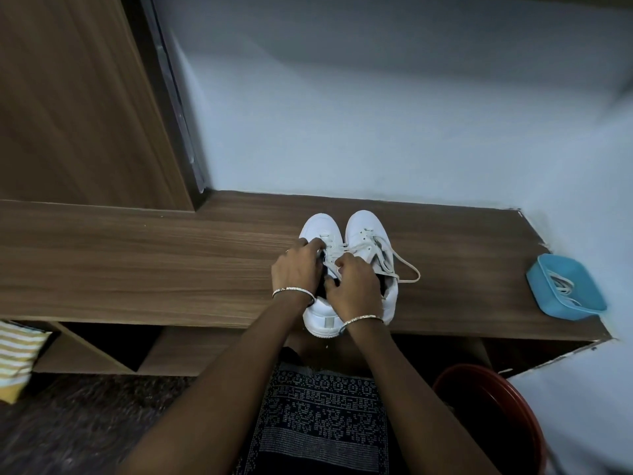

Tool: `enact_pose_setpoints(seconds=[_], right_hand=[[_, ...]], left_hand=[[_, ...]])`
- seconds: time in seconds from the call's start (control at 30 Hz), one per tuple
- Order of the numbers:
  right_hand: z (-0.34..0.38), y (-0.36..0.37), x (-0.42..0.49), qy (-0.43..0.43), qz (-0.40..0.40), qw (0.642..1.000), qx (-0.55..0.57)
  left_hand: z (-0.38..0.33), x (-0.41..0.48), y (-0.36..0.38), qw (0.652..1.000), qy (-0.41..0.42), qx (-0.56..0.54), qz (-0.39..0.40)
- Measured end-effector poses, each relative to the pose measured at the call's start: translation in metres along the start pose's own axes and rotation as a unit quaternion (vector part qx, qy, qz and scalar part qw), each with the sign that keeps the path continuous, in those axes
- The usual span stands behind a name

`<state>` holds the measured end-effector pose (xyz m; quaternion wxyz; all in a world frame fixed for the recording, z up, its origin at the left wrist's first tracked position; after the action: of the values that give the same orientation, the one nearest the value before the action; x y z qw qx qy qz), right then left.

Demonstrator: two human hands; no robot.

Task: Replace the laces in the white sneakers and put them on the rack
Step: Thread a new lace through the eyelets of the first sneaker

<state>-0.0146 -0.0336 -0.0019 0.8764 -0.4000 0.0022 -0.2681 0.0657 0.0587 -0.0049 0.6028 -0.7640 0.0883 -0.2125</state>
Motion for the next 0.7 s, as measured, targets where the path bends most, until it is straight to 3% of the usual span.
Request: enact_pose_setpoints(seconds=[0.1,0.27,0.4,0.57,0.7], right_hand=[[-0.002,-0.004,0.005,0.027,-0.024,0.999,-0.010],[-0.005,-0.011,0.009,0.048,-0.042,0.997,-0.050],[-0.006,-0.013,0.007,0.044,-0.061,0.995,-0.063],[-0.006,-0.010,0.007,0.039,-0.056,0.994,-0.083],[-0.008,-0.009,0.008,0.037,-0.056,0.994,-0.084]], left_hand=[[-0.007,0.003,-0.003,0.997,0.025,0.073,-0.007],[-0.011,0.012,0.000,0.998,0.016,0.059,-0.001],[0.004,0.009,0.002,0.997,-0.070,-0.031,-0.014],[0.027,0.008,0.017,0.965,-0.191,-0.180,0.008],[0.029,0.009,0.012,0.960,-0.171,-0.221,-0.026]])
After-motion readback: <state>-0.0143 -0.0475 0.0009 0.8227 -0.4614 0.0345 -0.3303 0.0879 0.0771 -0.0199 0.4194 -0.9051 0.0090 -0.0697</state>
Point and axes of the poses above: each hand's wrist, its own x-axis towards the middle knuckle, its own y-axis out of the palm, z = x × y, the point moved 7 cm from there along x, towards the middle knuckle, and after that the axes turned 13 degrees about x, right-handed, at the moved point
